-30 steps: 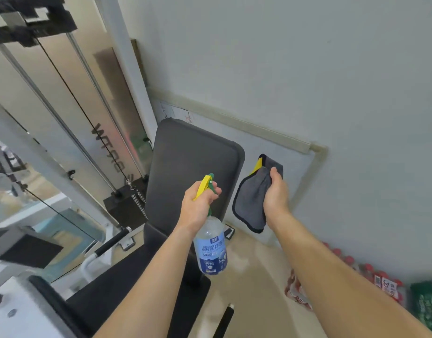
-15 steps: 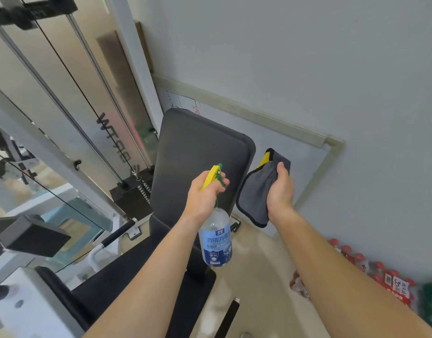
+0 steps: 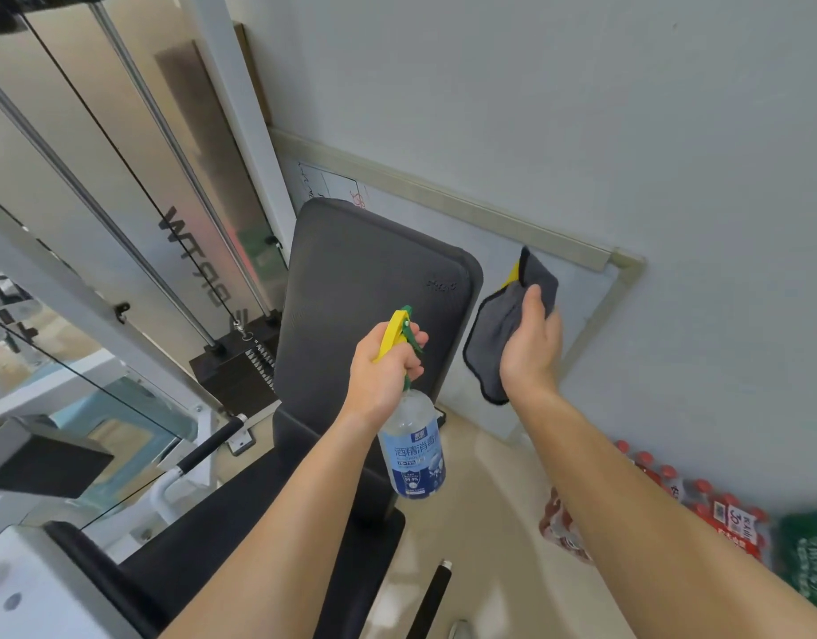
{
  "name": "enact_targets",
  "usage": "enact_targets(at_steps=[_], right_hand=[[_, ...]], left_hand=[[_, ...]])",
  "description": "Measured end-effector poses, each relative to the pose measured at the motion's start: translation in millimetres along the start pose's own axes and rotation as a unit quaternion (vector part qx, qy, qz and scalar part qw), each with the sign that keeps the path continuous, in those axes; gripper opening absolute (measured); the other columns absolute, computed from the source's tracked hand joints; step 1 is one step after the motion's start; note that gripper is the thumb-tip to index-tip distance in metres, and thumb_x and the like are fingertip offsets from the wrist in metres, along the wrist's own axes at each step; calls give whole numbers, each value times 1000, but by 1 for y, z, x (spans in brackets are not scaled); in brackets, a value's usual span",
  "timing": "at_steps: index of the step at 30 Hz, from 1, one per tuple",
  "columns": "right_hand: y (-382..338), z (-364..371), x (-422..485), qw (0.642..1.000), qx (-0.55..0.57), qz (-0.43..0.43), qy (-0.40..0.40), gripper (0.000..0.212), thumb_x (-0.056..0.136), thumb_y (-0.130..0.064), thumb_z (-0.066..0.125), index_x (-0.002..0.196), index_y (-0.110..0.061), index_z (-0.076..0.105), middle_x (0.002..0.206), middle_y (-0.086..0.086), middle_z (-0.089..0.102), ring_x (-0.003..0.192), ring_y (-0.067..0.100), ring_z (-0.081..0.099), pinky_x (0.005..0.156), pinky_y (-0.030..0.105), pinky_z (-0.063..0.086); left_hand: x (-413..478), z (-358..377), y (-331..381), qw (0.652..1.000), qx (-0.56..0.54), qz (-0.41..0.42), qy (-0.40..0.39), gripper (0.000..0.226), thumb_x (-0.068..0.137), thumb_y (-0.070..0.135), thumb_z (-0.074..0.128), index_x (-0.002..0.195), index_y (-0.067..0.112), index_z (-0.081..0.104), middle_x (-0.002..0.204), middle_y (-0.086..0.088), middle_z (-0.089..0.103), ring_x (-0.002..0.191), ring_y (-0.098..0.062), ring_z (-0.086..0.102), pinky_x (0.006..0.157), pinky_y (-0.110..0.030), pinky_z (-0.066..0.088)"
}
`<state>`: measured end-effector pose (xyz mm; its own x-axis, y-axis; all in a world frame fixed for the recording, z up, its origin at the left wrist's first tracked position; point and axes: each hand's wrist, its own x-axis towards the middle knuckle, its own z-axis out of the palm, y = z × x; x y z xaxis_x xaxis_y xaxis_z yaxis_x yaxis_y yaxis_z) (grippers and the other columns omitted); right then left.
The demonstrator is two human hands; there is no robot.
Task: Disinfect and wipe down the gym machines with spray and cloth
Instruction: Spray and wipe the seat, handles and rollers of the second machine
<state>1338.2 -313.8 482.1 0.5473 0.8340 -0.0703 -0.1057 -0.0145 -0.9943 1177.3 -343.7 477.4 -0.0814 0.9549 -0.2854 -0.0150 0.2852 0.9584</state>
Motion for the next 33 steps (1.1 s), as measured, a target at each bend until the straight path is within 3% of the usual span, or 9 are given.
enact_targets(at_steps=[3,6,8,9,16,20,25,30,33], right_hand=[[-10,22,9,943,-166,-280,-73,39,100,-39,40,132,-21,54,123,-2,57,116,14,52,102,32,40],[8,43,31,733,-465,-476,-143,57,100,-42,44,153,-20,37,155,12,37,142,30,35,115,42,27],[30,43,36,591,-590,-515,-194,65,98,-43,47,157,-22,29,166,12,17,153,33,13,122,49,11],[43,38,36,548,-616,-524,-214,69,97,-41,48,158,-21,25,167,11,10,154,32,5,123,50,6],[70,14,41,387,-653,-551,-346,71,95,-32,46,159,-16,20,167,12,2,154,31,1,117,56,24],[17,51,63,405,-659,-561,-294,64,94,-31,42,156,-17,31,166,9,15,153,29,13,122,50,20],[22,61,50,450,-663,-545,-247,70,95,-38,44,158,-19,23,167,9,7,154,30,6,124,46,7],[71,8,27,434,-656,-529,-317,67,94,-20,41,158,-15,22,167,10,5,154,31,4,118,54,24],[57,11,38,377,-662,-558,-331,64,93,-18,42,156,-14,31,165,12,16,153,32,15,118,54,25]], left_hand=[[2,-11,-9,1000,-25,-1,8,45,66,10,52,108,14,69,117,-9,73,116,-20,68,93,-45,60],[0,-21,-15,999,-34,3,6,44,67,10,52,108,13,69,118,-13,73,114,-18,70,91,-44,61],[-1,-29,-20,999,-36,11,4,44,68,11,52,108,13,69,118,-13,72,115,-18,70,92,-43,60],[-1,-33,-22,999,-37,14,5,44,69,11,53,109,14,69,118,-13,73,115,-19,69,93,-43,60],[2,-50,-26,999,-27,24,21,44,68,11,55,111,14,68,114,-11,72,117,-25,67,100,-51,56],[2,-51,-19,998,-39,28,36,43,67,10,54,107,16,68,110,-5,72,117,-23,68,100,-51,56],[4,-54,-13,997,-50,40,44,42,67,10,54,106,17,68,110,-6,72,117,-25,68,99,-49,56],[4,-59,-14,997,-42,44,44,42,67,10,55,106,17,70,113,-9,74,115,-25,68,101,-51,56],[1,-58,-14,998,-33,37,38,44,67,10,55,108,16,70,111,-8,74,114,-23,69,101,-52,56]])
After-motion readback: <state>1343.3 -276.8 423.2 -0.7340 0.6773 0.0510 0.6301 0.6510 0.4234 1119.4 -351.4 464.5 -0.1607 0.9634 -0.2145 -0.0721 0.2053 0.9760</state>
